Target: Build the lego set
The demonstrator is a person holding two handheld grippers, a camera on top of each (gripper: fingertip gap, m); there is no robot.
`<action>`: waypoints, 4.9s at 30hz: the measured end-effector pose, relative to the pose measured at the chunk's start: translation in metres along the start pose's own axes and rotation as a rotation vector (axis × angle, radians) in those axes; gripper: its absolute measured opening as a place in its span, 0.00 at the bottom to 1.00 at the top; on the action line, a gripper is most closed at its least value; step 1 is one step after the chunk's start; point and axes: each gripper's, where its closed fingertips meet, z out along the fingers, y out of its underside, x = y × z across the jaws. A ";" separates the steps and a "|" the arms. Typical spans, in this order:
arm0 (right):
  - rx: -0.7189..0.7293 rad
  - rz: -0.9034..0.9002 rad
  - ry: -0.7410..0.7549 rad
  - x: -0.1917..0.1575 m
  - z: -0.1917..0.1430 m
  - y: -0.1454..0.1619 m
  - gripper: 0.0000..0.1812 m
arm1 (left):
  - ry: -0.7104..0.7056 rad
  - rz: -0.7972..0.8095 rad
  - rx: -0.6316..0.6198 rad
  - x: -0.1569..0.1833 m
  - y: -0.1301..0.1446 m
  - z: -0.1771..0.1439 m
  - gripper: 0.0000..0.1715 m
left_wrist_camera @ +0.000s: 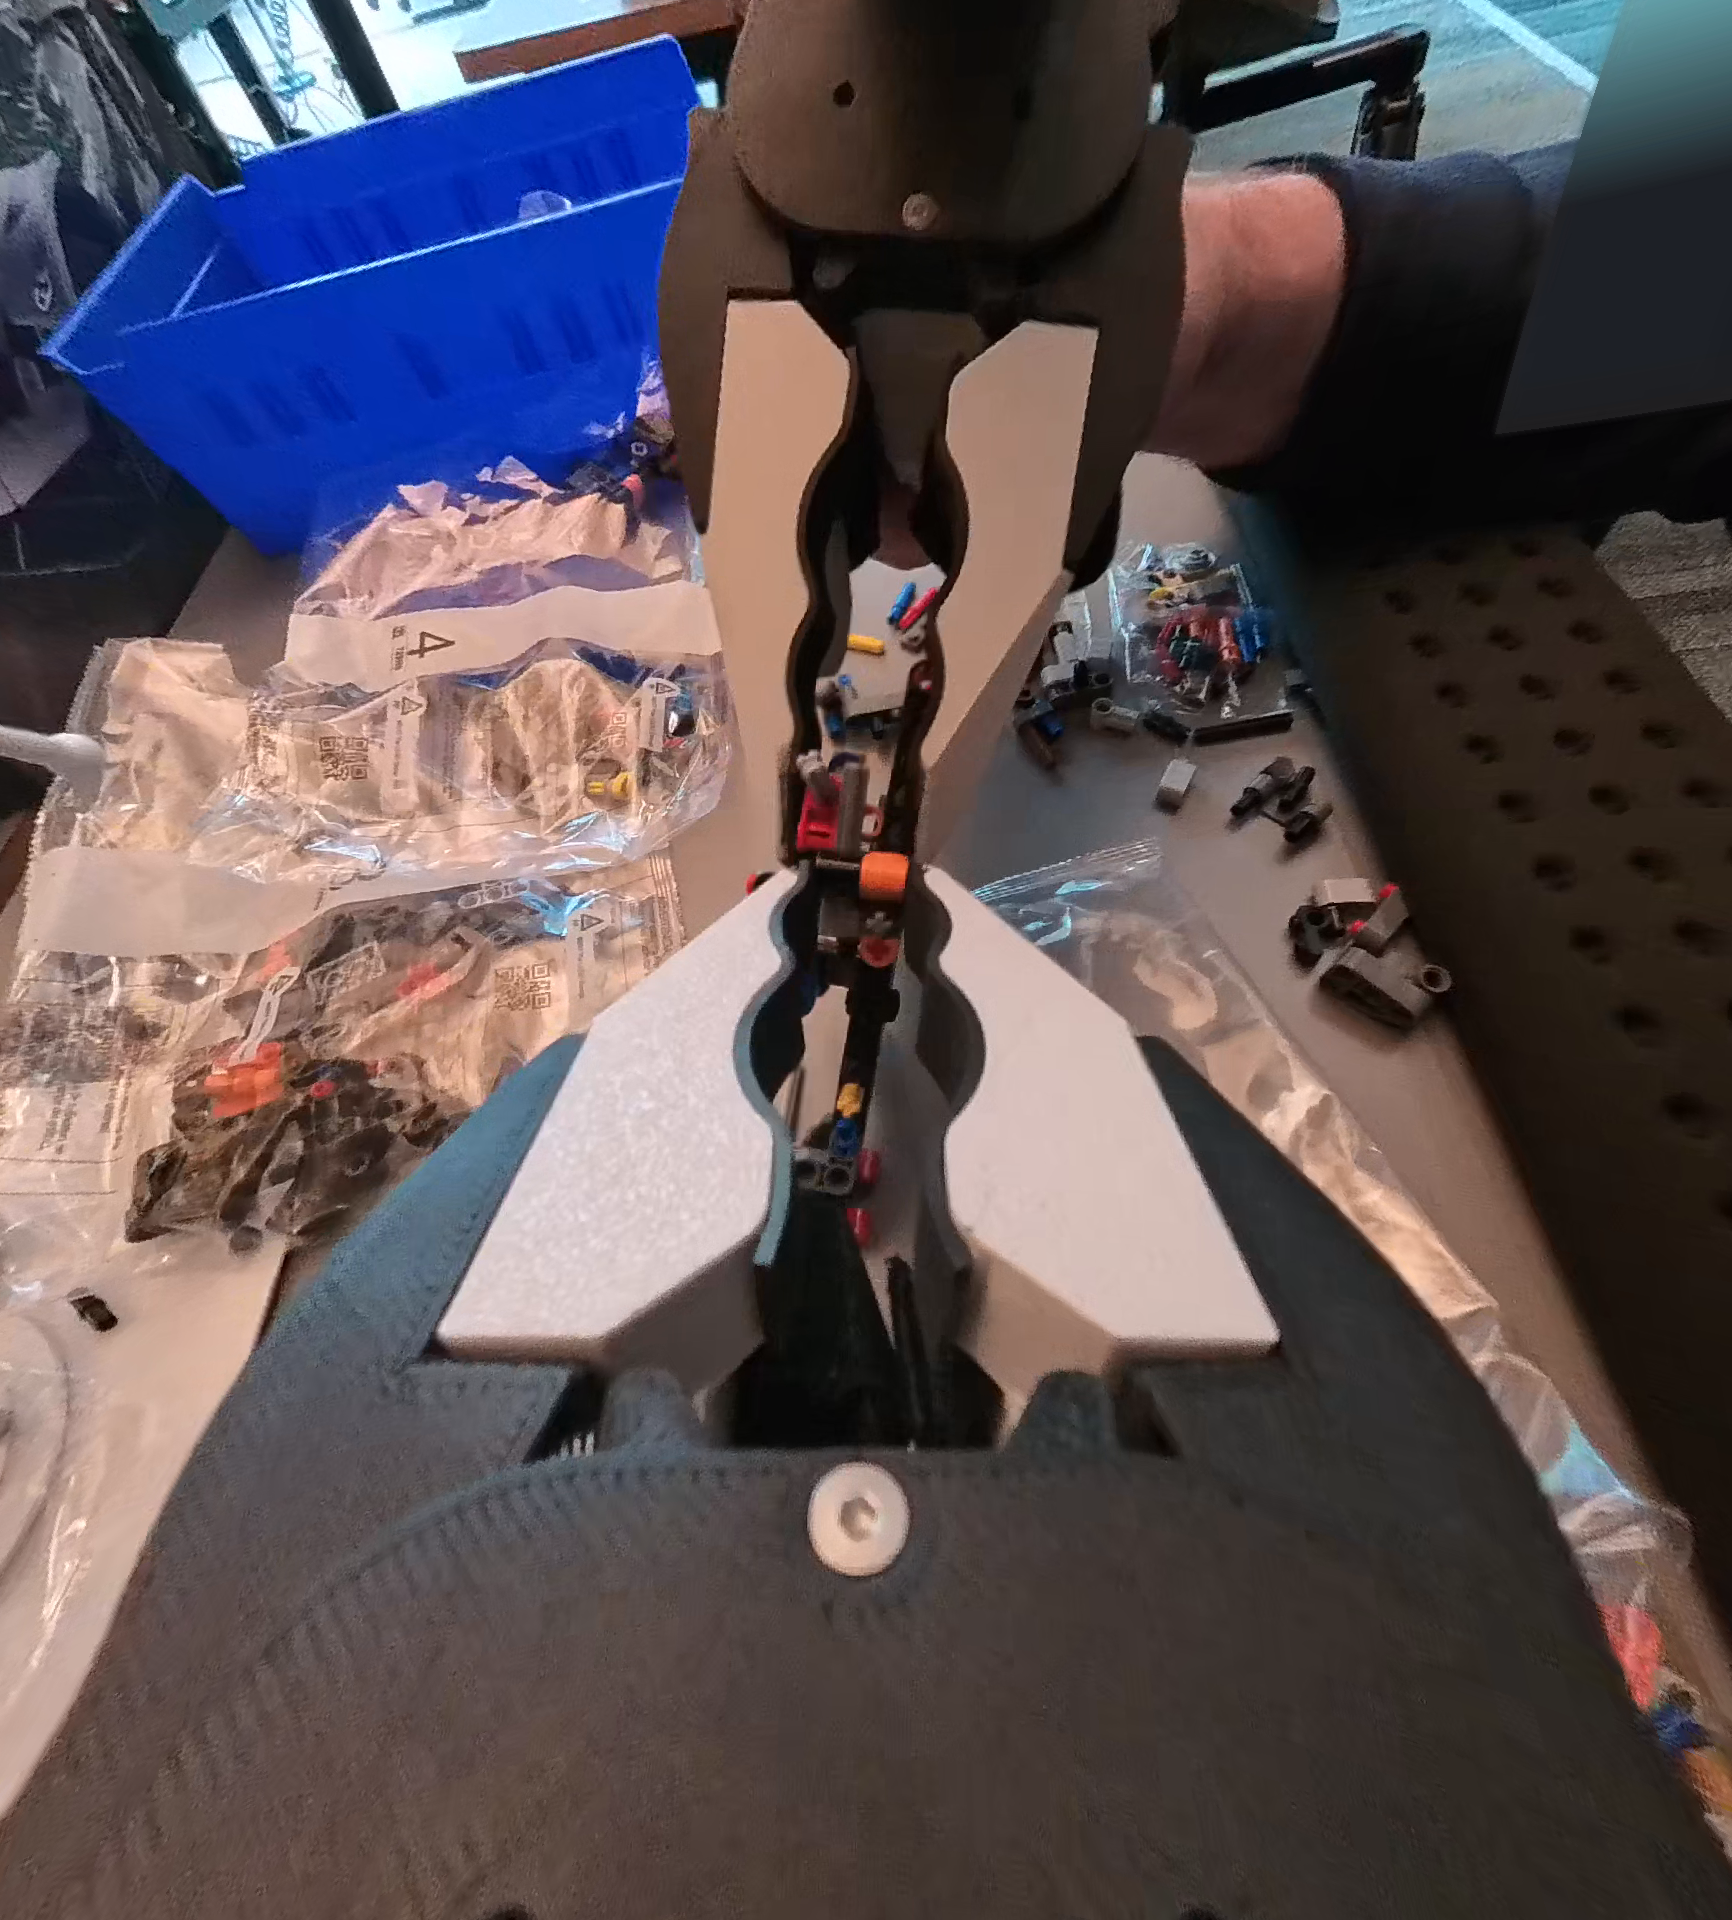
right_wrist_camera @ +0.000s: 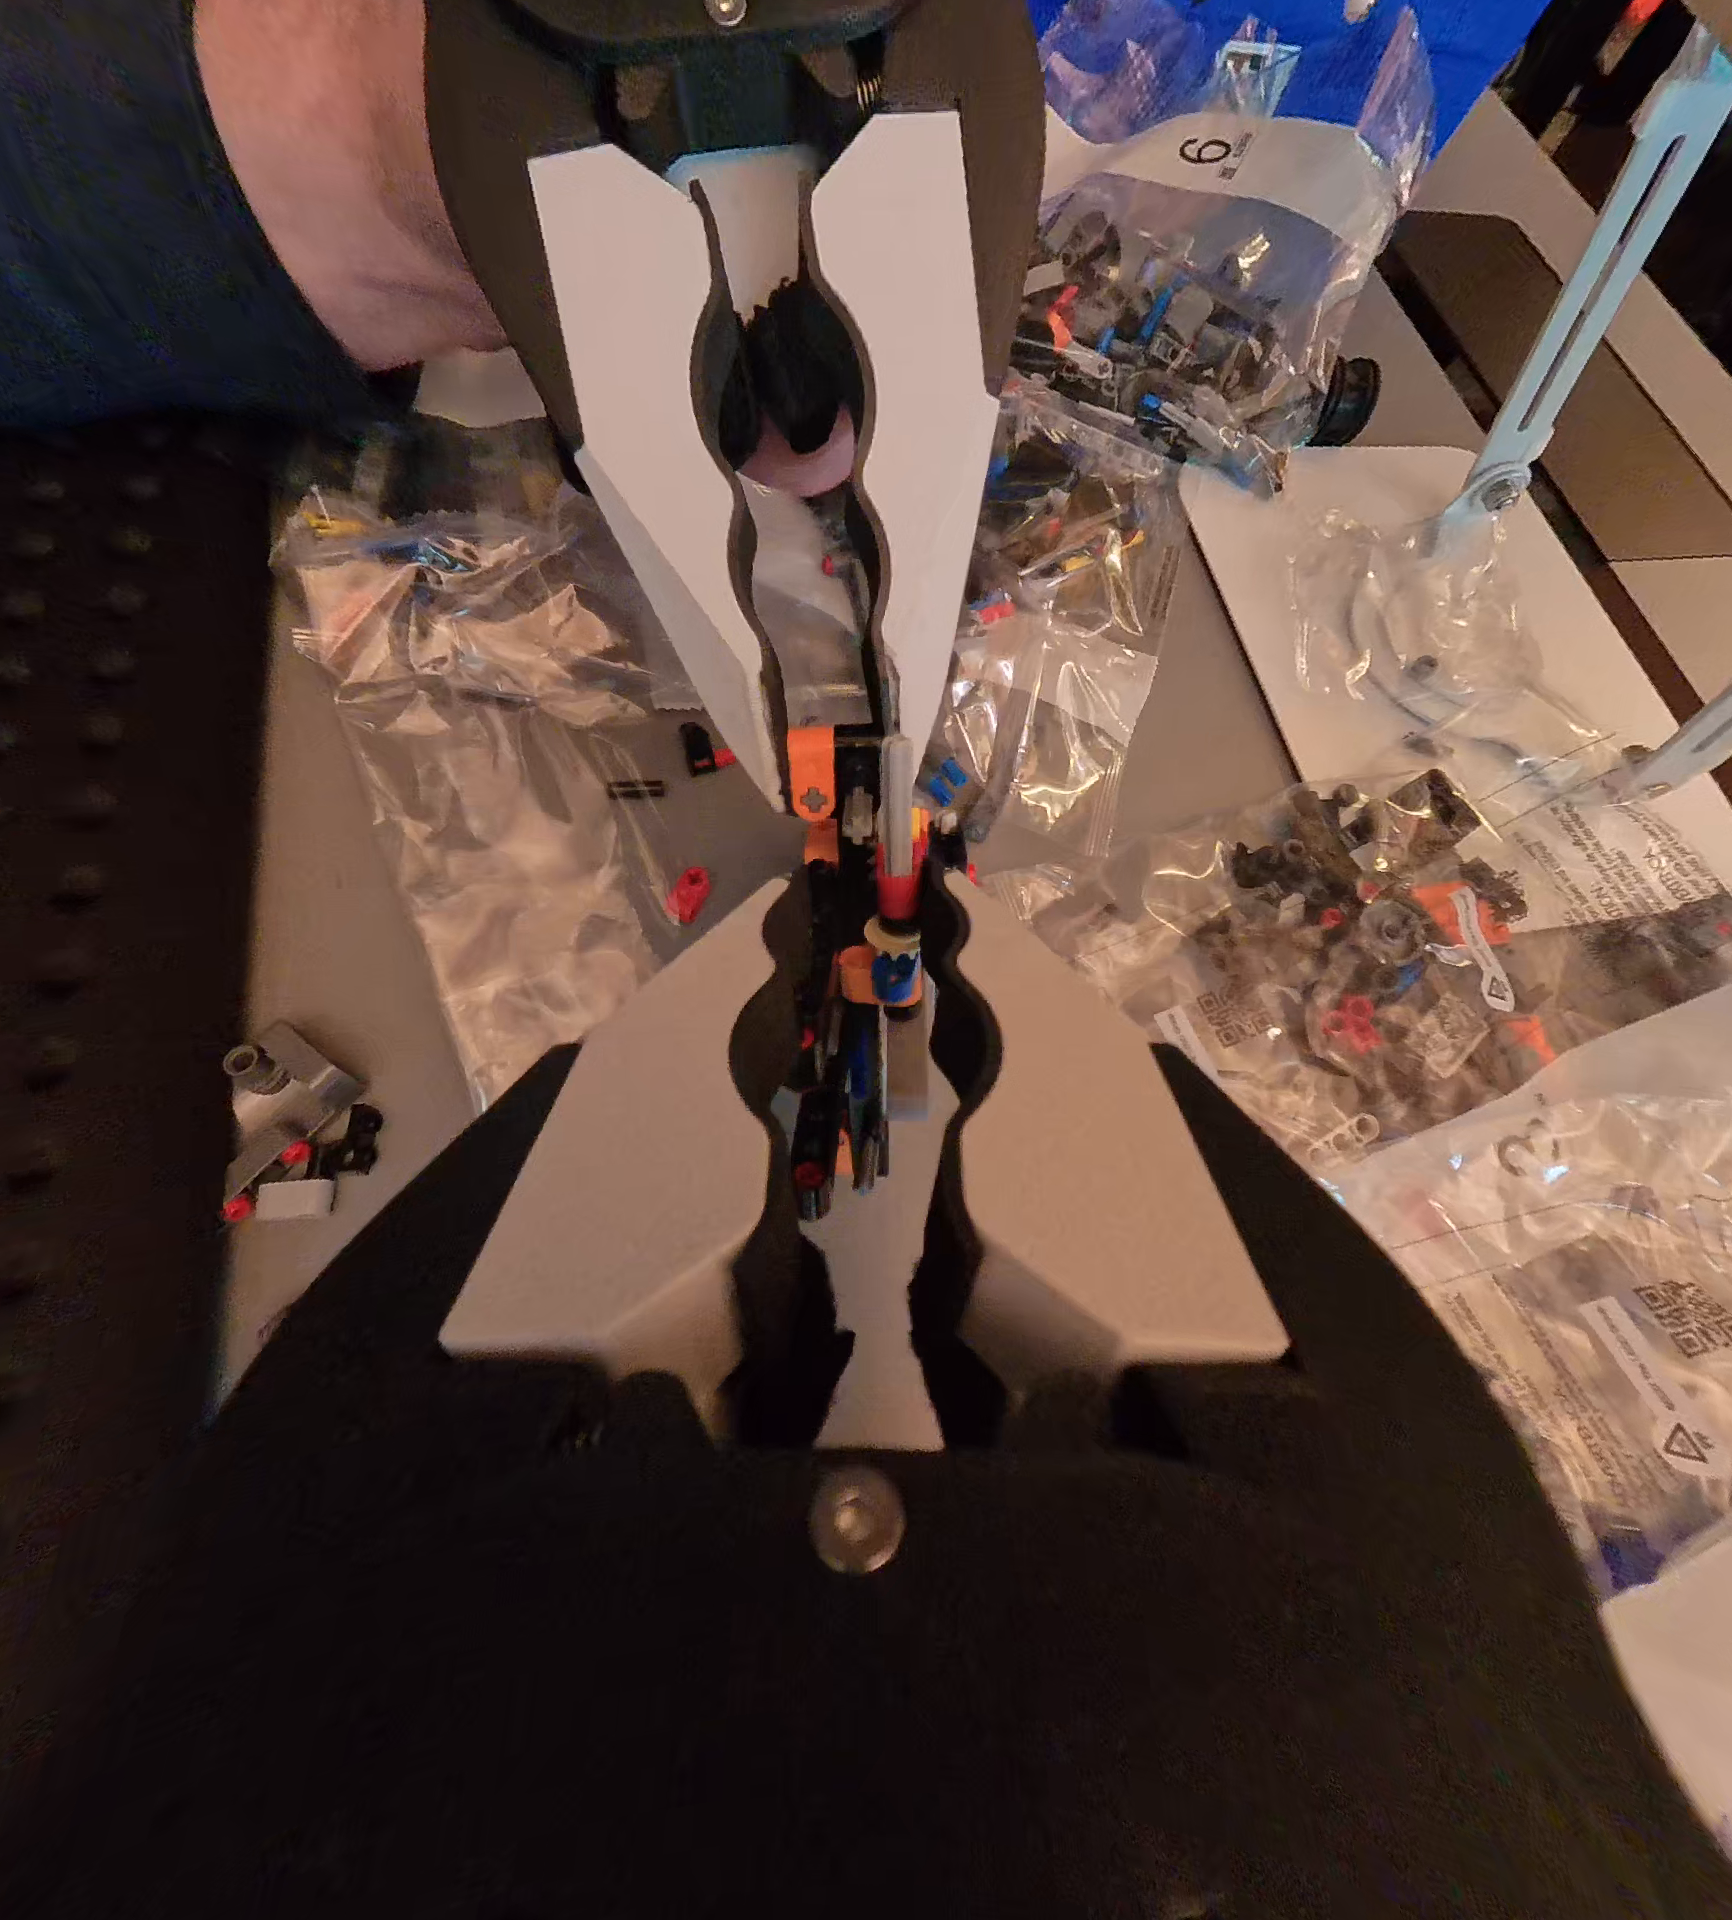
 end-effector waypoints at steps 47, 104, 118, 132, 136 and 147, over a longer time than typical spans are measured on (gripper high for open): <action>0.024 0.045 -0.009 0.008 -0.005 0.005 0.10 | -0.163 0.200 -0.127 -0.006 0.004 0.014 0.04; 0.000 0.123 -0.023 0.015 -0.003 0.015 0.17 | -0.064 0.003 -0.194 -0.007 0.033 0.014 0.14; 0.095 0.327 -0.136 0.016 -0.007 0.008 0.17 | 0.021 -0.074 -0.171 0.003 0.034 0.018 0.06; 0.146 0.416 -0.173 0.020 -0.014 0.005 0.17 | 0.066 -0.157 -0.099 0.003 0.027 0.006 0.12; 0.142 0.417 -0.172 0.020 -0.014 0.006 0.17 | 0.074 -0.165 -0.100 0.004 0.028 0.006 0.12; 0.176 0.415 -0.157 0.024 -0.021 0.002 0.17 | 0.043 -0.187 -0.126 -0.005 0.037 0.005 0.18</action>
